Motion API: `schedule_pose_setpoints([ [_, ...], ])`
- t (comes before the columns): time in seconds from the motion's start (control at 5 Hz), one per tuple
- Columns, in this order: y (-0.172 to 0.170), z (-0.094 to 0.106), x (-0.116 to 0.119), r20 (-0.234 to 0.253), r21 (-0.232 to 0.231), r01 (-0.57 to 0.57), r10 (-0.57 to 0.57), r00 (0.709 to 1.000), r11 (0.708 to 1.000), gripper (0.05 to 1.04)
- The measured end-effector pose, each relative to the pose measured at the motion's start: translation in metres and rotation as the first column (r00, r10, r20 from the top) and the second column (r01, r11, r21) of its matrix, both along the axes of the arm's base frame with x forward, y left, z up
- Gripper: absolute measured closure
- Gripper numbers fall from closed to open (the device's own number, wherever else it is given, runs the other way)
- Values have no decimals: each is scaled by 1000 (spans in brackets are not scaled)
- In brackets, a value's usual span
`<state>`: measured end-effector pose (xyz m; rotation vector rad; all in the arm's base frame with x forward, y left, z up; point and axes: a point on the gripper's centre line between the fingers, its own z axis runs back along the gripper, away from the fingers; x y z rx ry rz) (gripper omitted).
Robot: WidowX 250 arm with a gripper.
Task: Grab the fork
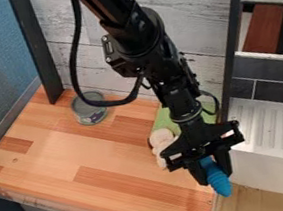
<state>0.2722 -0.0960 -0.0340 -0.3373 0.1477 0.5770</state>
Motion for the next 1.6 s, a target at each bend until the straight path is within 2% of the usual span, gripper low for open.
schedule_pose_setpoints([
  [0.6,39,-25,-5,-50,63,-72,75,996,995,635],
  [0.8,54,-28,-9,-56,82,-100,104,993,992,635],
  [1.0,65,-26,-14,-60,86,-134,140,988,987,635],
  [1.4,85,-13,-15,-21,95,-184,186,982,978,635],
  [1.6,92,-12,-13,-22,96,-208,211,977,973,635],
])
